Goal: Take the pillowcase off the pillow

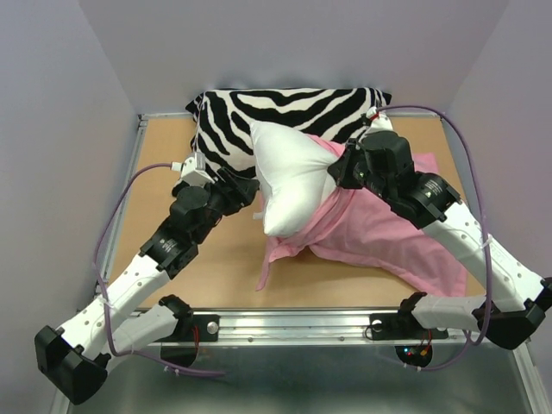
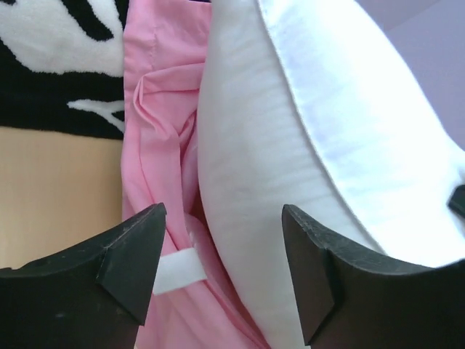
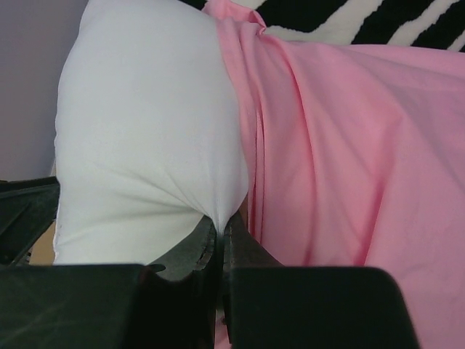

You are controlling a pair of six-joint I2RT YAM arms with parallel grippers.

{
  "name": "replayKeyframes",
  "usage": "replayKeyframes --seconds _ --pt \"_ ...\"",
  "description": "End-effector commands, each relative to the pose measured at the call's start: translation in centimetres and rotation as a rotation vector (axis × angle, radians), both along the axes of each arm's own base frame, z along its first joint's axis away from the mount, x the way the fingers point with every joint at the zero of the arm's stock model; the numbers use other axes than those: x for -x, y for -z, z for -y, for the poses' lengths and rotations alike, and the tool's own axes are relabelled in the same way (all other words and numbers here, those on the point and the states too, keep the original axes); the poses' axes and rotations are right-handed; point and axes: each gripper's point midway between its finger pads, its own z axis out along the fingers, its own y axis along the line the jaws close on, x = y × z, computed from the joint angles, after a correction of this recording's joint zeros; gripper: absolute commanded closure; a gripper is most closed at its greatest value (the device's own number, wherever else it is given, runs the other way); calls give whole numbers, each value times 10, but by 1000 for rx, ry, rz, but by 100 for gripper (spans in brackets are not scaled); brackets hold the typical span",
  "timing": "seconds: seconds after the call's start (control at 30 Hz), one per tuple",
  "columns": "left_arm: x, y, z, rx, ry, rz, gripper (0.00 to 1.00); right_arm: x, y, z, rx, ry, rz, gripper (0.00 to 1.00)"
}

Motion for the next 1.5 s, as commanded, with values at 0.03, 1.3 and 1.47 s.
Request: replayKeyframes --seconds 0.03,1.3,1.47 --pt "17 -42 5 66 29 -47 9 -16 -68 -25 -187 -50 194 100" --pt "37 -74 85 293 432 233 1 -16 38 -102 -172 -304 -28 99" --pt "48 -89 71 319 417 321 1 -13 48 -109 -174 -330 -41 99"
